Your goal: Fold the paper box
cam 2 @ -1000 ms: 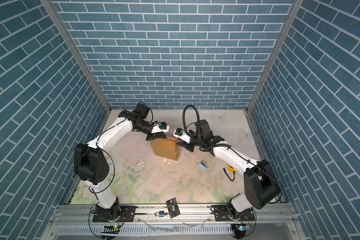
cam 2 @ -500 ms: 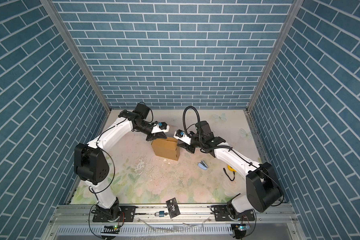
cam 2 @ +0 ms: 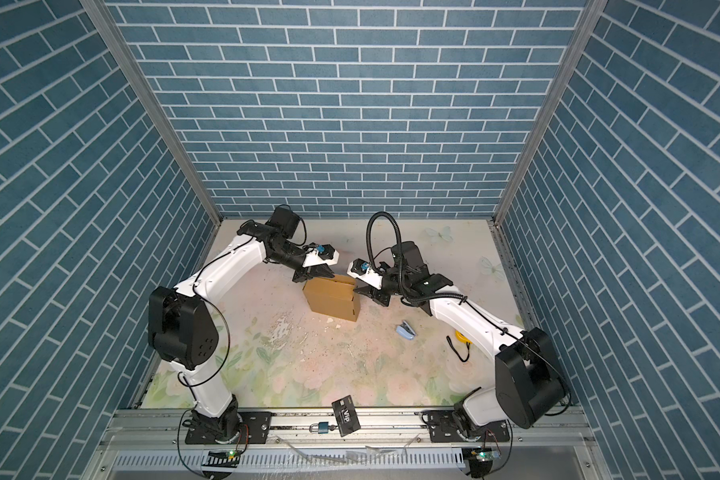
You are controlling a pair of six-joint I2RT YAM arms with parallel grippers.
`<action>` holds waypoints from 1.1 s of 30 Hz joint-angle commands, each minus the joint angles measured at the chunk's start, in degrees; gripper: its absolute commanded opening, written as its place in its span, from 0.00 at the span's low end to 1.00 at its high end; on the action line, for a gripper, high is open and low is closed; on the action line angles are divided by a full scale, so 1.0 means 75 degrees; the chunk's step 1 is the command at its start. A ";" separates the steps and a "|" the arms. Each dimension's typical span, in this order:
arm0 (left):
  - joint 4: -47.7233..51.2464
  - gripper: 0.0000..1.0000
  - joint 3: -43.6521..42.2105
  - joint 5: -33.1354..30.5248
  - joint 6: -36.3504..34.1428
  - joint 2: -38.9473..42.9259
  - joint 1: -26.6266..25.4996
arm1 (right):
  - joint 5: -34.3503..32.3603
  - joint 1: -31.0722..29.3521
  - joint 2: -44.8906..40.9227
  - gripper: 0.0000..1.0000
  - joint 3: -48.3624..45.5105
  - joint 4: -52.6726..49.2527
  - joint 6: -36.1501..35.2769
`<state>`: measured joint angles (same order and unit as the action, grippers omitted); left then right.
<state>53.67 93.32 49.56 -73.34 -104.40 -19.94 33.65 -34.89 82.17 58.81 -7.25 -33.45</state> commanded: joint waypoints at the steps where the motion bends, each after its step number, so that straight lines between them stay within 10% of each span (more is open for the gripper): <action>1: 0.0391 0.06 -0.0208 0.0012 -0.0024 -0.0013 -0.0102 | 0.0117 -0.0058 -0.0054 0.38 0.0059 0.0075 -0.0086; 33: 0.0356 0.13 -0.0325 0.0011 -0.0031 0.0074 -0.0123 | 0.0060 -0.0176 0.0282 0.39 0.0047 0.0421 0.0217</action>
<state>53.71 91.96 50.11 -73.38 -104.36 -20.23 34.20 -35.97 83.81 58.83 -5.52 -32.77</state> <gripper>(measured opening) 0.124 0.396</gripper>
